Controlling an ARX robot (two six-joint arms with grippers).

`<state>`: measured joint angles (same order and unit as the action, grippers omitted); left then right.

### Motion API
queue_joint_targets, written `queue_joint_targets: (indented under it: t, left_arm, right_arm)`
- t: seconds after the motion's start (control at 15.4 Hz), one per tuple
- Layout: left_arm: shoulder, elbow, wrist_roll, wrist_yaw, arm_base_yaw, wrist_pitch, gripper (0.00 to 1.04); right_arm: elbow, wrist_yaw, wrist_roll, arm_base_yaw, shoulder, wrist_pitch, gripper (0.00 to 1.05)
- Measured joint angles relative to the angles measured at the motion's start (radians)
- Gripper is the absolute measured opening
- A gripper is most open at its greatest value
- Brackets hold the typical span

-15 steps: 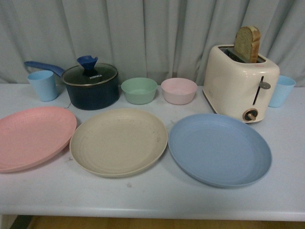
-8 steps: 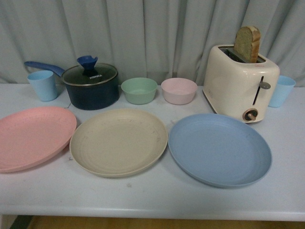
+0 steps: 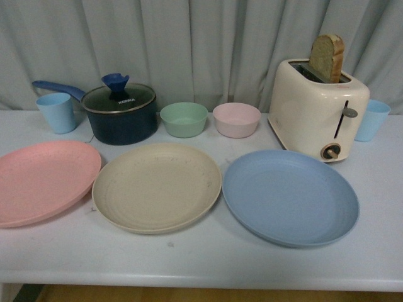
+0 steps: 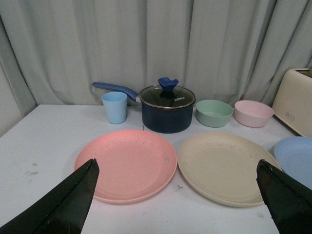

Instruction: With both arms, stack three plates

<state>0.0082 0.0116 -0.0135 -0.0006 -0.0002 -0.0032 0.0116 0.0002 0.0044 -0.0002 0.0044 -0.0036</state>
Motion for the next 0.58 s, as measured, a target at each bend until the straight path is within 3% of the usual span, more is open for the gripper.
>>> queue_joint_targets:
  t: [0.58]
  left_arm:
    - [0.0,0.0,0.0,0.0,0.0,0.0,0.98]
  right_arm:
    - [0.0,0.0,0.0,0.0,0.0,0.0,0.98]
